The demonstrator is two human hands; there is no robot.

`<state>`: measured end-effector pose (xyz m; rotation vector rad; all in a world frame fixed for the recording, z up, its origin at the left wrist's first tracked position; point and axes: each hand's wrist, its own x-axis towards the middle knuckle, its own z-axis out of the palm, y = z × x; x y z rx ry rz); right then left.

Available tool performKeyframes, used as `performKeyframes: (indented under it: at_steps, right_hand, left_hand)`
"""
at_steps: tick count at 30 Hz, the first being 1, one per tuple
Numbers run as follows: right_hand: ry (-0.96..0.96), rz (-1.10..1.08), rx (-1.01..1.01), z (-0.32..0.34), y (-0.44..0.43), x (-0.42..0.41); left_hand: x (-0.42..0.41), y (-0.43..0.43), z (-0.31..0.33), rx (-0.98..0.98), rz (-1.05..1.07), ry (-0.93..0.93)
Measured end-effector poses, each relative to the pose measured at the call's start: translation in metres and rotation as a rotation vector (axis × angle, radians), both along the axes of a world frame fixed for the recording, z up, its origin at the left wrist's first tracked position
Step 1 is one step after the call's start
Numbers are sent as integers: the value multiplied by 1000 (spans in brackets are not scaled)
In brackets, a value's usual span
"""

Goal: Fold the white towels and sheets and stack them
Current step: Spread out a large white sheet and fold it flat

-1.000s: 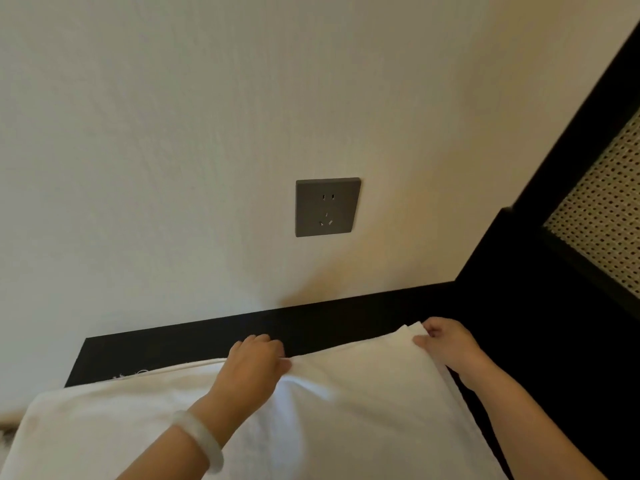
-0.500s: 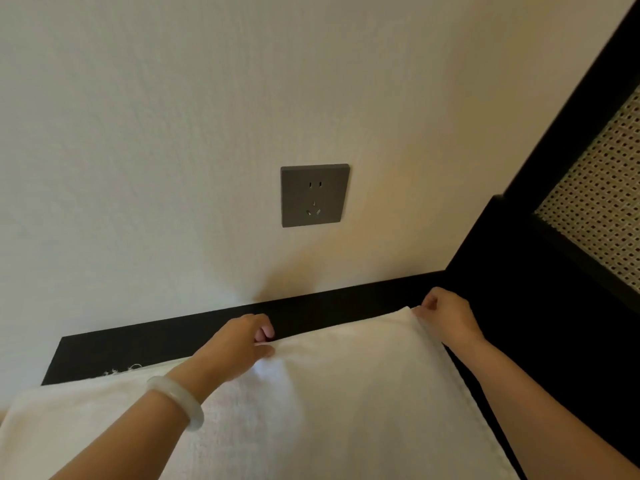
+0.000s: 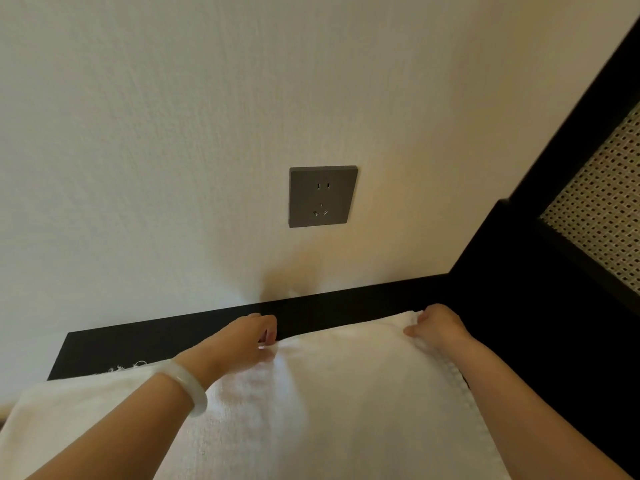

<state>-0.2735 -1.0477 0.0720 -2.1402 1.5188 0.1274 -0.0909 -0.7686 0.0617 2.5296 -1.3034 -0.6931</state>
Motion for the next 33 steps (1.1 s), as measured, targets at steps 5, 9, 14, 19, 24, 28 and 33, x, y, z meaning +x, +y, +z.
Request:
performKeyframes:
  at_steps: [5, 9, 14, 19, 24, 28, 33]
  right_hand:
    - [-134, 35, 26, 0, -2, -7]
    - [-391, -61, 120, -9, -12, -20]
    - [-307, -22, -115, -16, -12, -18]
    - [0, 29, 40, -4, -14, -12]
    - [-142, 10, 185, 0, -19, -13]
    - [-219, 14, 346, 10, -24, -19]
    - [-470, -42, 178, -1, -38, -21]
  left_hand:
    - [8, -5, 4, 105, -90, 11]
    - [10, -8, 7, 82, -52, 18]
    - [6, -9, -1, 24, 28, -21]
    - [9, -2, -2, -8, 12, 24]
    - [10, -5, 4, -17, -25, 245]
    - [14, -14, 9, 63, -57, 294]
    - [16, -19, 8, 58, 27, 94]
